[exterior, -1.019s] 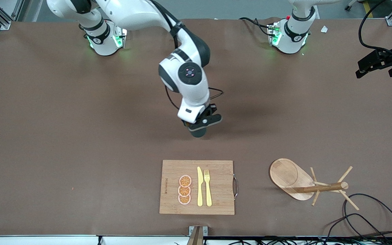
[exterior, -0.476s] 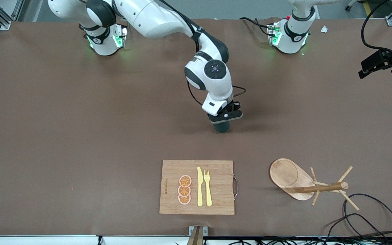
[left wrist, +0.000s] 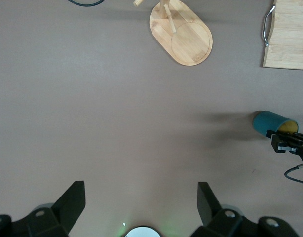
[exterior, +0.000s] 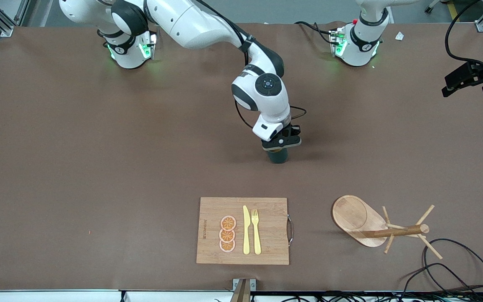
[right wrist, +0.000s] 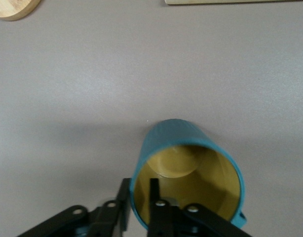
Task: Pass cup and hang on rack
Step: 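Set the mug down with the right gripper while the left gripper approaches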
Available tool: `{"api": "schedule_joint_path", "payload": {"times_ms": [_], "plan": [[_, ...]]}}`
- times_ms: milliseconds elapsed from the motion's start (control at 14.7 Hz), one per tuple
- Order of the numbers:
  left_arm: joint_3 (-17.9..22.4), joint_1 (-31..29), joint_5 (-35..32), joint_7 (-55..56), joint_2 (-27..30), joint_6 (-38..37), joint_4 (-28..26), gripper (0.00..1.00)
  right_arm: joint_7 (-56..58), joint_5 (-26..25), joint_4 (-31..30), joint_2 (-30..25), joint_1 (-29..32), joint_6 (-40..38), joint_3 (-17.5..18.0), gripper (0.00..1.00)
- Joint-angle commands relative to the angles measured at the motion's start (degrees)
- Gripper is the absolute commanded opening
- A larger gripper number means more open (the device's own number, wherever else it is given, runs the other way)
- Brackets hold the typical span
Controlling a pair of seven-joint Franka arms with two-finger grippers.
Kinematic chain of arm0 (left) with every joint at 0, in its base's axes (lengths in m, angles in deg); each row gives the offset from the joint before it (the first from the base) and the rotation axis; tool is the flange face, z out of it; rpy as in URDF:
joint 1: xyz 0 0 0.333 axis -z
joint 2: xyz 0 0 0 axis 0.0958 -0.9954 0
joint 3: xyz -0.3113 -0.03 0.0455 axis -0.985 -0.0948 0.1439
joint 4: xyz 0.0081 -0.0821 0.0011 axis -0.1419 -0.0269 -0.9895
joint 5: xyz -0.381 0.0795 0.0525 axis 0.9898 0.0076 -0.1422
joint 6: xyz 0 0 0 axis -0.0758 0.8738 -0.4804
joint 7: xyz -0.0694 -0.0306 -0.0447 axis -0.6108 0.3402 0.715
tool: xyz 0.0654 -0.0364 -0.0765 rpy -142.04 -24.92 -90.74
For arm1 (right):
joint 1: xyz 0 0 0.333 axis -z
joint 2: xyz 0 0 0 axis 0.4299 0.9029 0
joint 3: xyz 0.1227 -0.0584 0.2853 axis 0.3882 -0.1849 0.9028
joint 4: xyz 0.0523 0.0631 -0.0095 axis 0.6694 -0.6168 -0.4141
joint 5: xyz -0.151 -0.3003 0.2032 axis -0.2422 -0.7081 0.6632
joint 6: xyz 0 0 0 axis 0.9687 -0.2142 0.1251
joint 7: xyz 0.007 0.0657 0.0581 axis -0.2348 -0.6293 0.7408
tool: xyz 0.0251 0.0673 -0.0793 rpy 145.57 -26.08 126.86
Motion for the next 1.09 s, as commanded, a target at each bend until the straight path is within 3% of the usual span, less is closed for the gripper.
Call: {"api": "schedule_joint_path", "payload": {"times_ms": [0, 68, 136, 543, 747, 1019], "plan": [[-0.3, -0.3, -0.5, -1.0, 0.1, -0.2, 0.3, 1.00, -0.2, 0.9, 1.6, 1.0, -0.1, 0.2, -0.2, 0.75], [-0.3, -0.3, -0.5, -1.0, 0.1, -0.1, 0.3, 1.00, -0.2, 0.8, 1.6, 0.8, -0.1, 0.2, -0.2, 0.95], [-0.3, -0.3, -0.5, -1.0, 0.1, -0.1, 0.3, 1.00, -0.2, 0.8, 1.6, 0.6, -0.1, 0.2, -0.2, 1.00], [-0.8, 0.3, 0.0, 0.4, -0.8, 0.8, 0.3, 1.00, -0.4, 1.0, 1.4, -4.6, 2.5, -0.6, -1.0, 1.00], [-2.4, 1.6, 0.1, 4.8, -1.7, 2.0, 0.3, 1.00, 0.6, 0.7, 1.2, -7.9, 10.1, -5.6, -1.8, 1.00], [-8.5, 1.9, -0.5, 17.4, -3.4, 4.7, 0.3, 1.00, 13.6, 0.5, 1.2, -10.2, 20.0, -11.9, -1.8, 1.00]]}}
